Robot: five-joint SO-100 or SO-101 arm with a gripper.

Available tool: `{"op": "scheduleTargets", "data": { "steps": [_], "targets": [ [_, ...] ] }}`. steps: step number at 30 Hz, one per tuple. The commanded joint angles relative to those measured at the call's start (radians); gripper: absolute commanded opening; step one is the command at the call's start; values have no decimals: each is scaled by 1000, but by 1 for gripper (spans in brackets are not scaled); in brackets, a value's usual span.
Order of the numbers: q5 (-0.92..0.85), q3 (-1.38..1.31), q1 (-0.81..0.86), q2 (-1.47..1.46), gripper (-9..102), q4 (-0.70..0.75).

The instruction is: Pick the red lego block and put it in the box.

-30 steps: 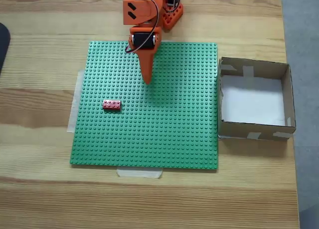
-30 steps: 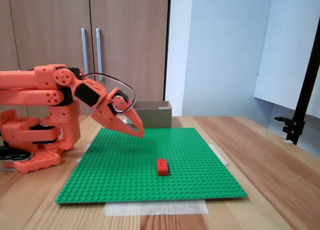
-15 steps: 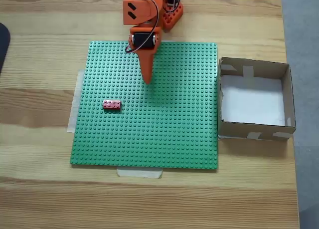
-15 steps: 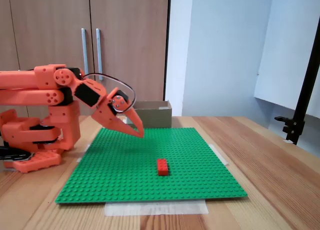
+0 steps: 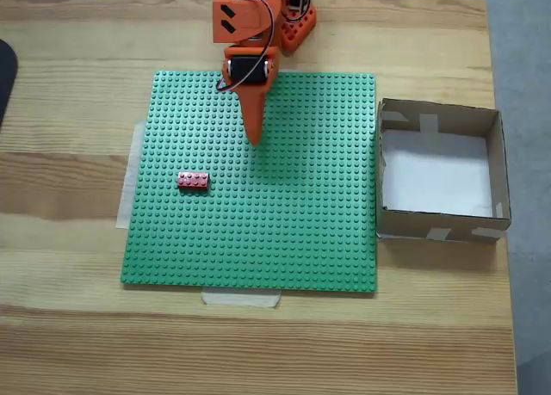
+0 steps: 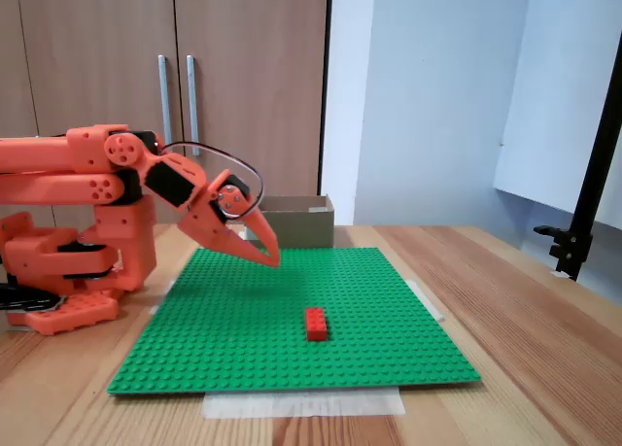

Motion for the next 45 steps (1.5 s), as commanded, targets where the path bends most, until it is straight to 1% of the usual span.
{"op": "scheduleTargets", "data": {
  "steps": [1, 27, 35, 40, 45],
  "targets": [
    [2, 21, 2, 6, -1, -12],
    [3, 21, 3, 6, -1, -12],
    [44, 21, 32, 2, -1, -12],
    [46, 0, 38, -9, -1, -20],
    [37, -71, 37, -18, -1, 18]
  ]
}}
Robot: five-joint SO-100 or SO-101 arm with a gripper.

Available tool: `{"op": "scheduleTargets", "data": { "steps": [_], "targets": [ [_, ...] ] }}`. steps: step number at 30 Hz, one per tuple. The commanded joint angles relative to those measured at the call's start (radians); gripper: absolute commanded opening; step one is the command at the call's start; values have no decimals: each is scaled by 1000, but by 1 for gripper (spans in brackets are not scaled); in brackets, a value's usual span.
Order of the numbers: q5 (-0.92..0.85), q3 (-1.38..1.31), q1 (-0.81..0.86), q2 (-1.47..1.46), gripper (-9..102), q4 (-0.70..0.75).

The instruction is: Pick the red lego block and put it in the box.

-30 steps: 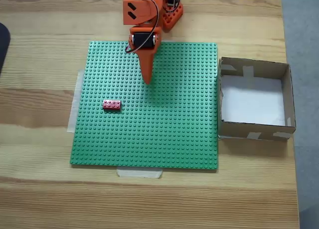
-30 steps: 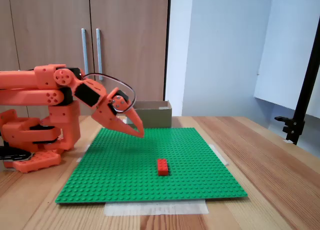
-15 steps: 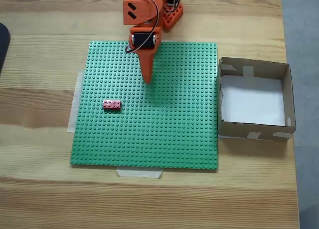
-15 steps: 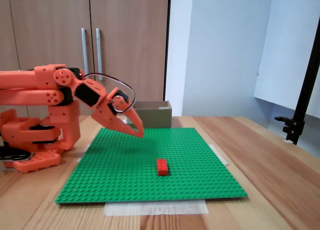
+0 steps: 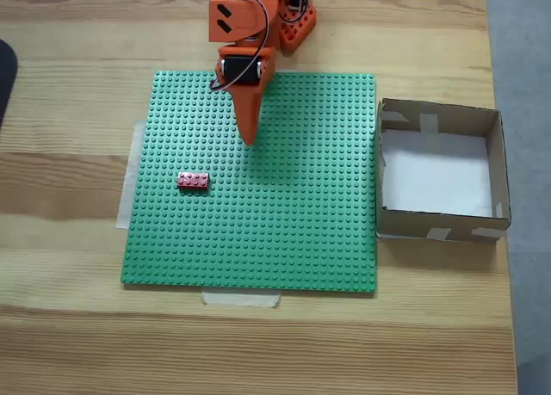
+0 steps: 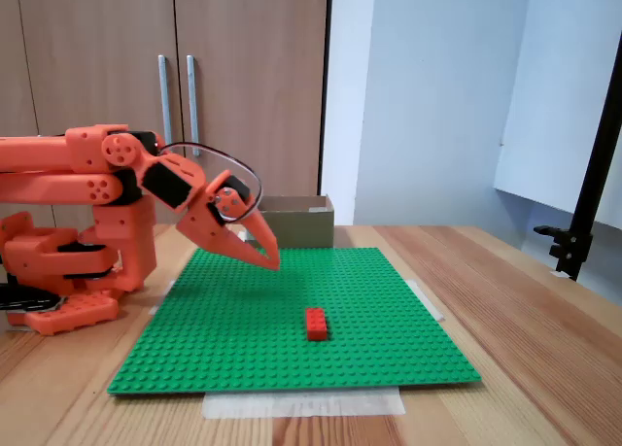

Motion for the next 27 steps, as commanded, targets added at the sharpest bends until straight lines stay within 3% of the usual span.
{"op": "scheduleTargets", "data": {
  "steps": [1, 16, 27],
  "targets": [
    [-12, -51, 0, -12, -1, 23],
    [-17, -442, 6, -387, -1, 67],
    [9, -963, 46, -831, -1, 247]
  ]
}}
